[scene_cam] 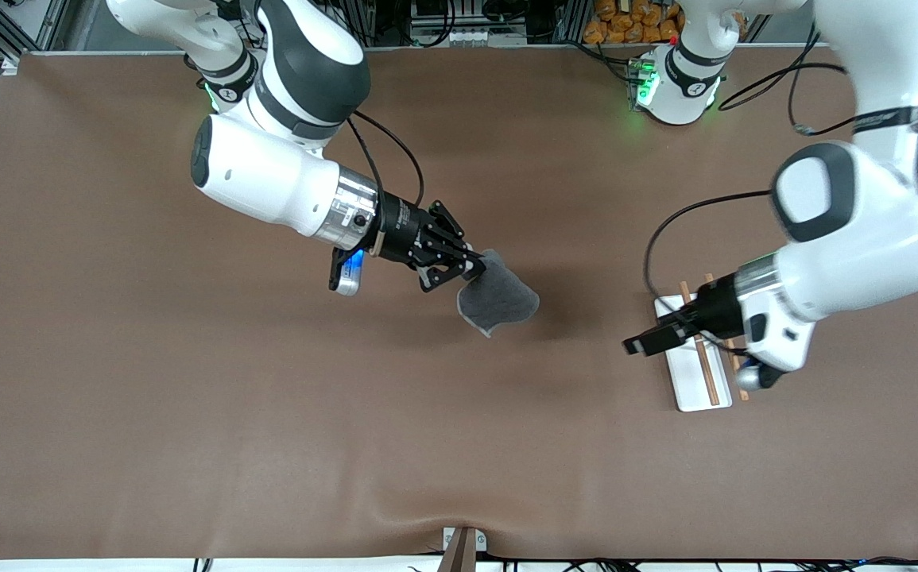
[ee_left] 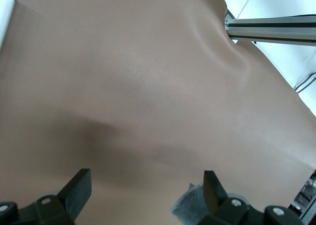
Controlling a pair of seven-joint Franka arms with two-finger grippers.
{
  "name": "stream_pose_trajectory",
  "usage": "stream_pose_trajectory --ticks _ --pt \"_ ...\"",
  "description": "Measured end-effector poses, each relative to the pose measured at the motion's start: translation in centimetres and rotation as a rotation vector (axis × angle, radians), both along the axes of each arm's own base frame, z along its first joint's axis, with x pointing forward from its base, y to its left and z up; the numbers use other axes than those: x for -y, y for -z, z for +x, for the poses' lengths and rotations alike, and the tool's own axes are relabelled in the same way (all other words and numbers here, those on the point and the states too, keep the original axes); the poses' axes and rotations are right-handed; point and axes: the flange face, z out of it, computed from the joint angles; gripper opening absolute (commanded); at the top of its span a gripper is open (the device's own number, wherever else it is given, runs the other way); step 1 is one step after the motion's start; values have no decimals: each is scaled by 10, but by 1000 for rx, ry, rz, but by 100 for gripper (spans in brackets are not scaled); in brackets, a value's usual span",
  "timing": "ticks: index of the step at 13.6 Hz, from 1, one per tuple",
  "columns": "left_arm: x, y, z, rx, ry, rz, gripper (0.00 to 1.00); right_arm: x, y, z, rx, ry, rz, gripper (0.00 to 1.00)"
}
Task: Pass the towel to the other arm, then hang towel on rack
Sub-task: 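Hold the towel with the right gripper while the left gripper grasps it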
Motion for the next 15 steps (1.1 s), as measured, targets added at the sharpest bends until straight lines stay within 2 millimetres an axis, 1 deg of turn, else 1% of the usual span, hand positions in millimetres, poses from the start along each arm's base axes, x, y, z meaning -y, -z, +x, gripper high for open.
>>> stream_pose_trajectory --ticks 1,3,4,5,6,8,10,11,12,14,15 --pt "8 13 0 -24 -7 2 100 -5 1 0 6 7 3 0" --pt "15 38 -1 -82 -31 3 100 -14 6 0 11 17 5 0" --pt "22 47 -3 -110 -42 -3 100 -18 7 1 12 17 8 0" --pt "33 54 -6 -141 -58 -5 100 -23 8 1 12 18 11 0" --pt "46 58 -11 -174 -81 -3 100 -26 7 2 12 21 16 0" --pt "68 59 -21 -233 -141 2 100 -29 5 5 16 29 23 0" --pt "85 59 -28 -277 -187 3 100 -29 5 6 17 31 24 0" --pt "89 58 -30 -291 -203 3 96 -29 5 6 16 32 24 0" --pt "92 58 -31 -299 -212 3 86 -29 6 7 16 32 23 0" --pt "96 58 -33 -304 -210 3 62 -29 7 7 15 33 23 0" --pt "99 58 -34 -307 -208 1 48 -29 8 7 15 33 23 0"
